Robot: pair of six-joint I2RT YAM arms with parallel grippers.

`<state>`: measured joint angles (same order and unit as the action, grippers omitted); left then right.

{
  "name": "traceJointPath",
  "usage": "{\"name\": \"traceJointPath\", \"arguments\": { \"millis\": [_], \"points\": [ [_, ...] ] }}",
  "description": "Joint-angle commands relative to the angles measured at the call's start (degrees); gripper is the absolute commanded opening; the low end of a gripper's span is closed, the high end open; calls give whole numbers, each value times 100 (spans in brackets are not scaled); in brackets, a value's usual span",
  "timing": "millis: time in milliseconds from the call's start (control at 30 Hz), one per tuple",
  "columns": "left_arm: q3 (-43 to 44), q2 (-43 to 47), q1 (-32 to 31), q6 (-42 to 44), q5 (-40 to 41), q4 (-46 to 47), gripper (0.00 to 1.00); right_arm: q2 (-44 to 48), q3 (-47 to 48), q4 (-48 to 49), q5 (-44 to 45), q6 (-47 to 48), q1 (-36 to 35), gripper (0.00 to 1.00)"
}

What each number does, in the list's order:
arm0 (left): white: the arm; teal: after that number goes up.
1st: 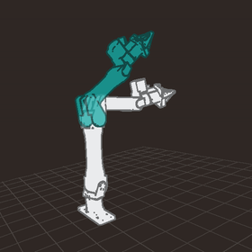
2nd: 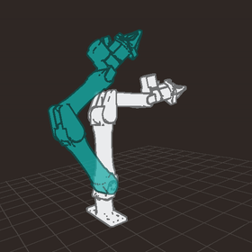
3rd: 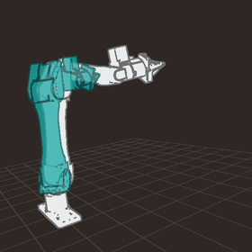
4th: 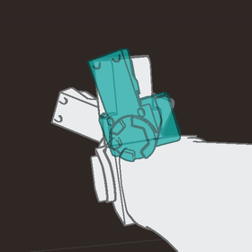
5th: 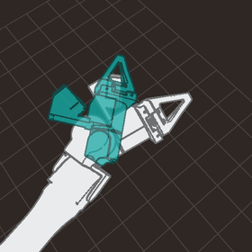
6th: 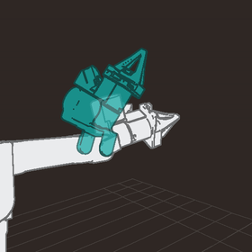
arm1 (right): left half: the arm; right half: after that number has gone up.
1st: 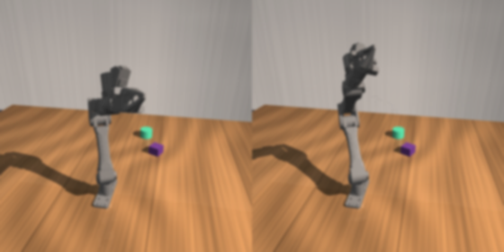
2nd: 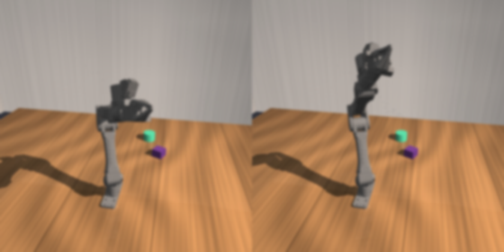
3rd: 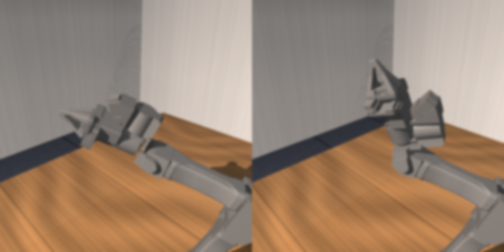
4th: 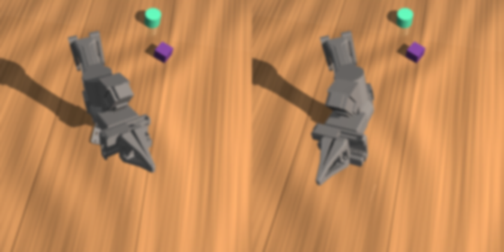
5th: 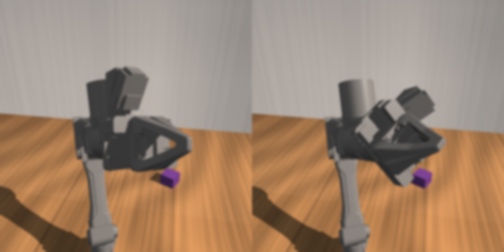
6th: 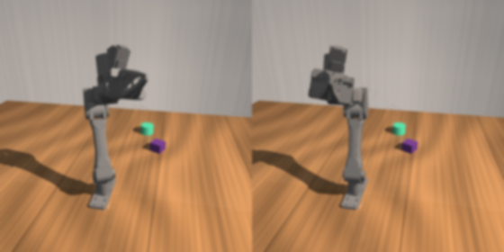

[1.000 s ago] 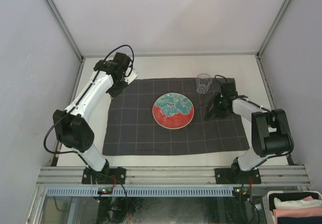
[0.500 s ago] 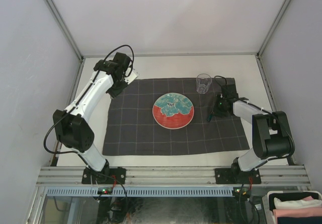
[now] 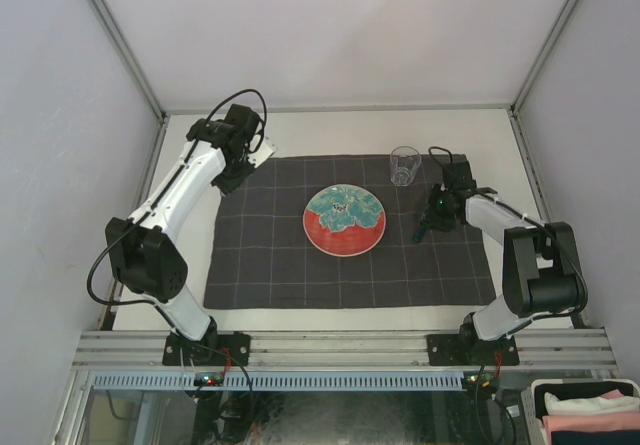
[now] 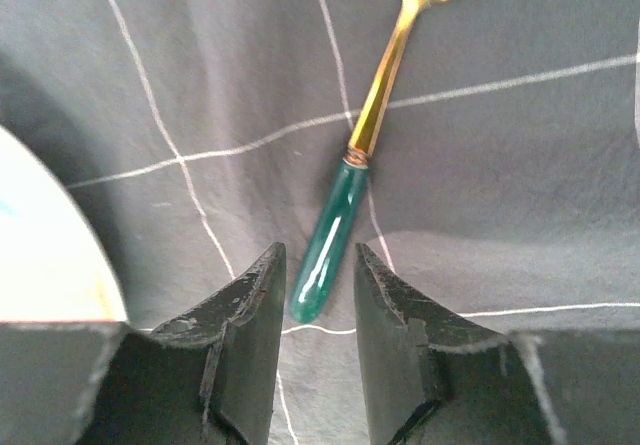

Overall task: Set the dinner table for one person
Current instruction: Adjust the spoon with the napkin.

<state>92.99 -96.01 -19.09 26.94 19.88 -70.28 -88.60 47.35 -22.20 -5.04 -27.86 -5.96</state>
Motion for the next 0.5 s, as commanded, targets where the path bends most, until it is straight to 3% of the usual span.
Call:
{"name": "traceJointPath", "arguments": {
  "millis": [0,467],
  "points": [
    [140,12,34,-136,-106,-22,37,-21,516,-40,-20,62,26,34],
    [41,55,28,-100,-81,-13,36,-351,734,82,34,191,20,33]
  ]
}}
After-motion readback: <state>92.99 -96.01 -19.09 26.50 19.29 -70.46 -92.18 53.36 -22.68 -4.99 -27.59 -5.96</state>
